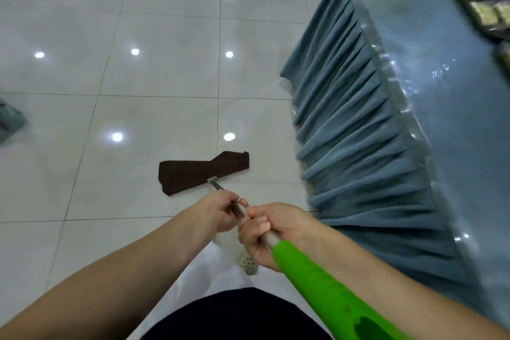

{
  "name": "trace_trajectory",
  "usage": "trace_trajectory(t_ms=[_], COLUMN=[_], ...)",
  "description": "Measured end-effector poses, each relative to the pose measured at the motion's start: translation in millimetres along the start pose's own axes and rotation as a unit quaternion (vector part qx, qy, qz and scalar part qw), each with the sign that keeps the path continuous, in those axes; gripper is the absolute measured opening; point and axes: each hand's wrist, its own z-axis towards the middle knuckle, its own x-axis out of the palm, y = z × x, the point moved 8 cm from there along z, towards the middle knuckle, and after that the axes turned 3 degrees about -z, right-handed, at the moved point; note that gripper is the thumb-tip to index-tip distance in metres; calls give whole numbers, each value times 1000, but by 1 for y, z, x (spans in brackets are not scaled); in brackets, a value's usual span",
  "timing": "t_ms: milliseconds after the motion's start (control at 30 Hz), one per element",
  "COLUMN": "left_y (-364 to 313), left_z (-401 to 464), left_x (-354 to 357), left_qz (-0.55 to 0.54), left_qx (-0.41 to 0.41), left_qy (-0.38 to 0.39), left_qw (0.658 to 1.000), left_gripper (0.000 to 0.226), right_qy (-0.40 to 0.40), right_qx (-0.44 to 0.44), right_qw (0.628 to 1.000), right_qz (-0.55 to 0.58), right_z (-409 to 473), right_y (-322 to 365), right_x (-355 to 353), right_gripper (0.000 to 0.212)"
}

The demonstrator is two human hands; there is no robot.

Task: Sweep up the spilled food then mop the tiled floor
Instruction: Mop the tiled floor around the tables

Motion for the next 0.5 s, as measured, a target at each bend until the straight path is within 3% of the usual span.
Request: trace_trajectory(t_ms=[267,500], left_y=[5,-15], left_z=[-23,-3], left_x=[20,15], left_qz=[-73,-101], left_qx=[38,34], left_qy=[53,66], left_qw=[995,992], left_gripper=[12,15], right_qy=[-1,-23], right_qx=[-5,9], right_qw=[998,996], right_qz=[-55,-89], right_z=[-34,-12], right_y=[2,12], right_x=[-3,15], right_gripper=[23,25])
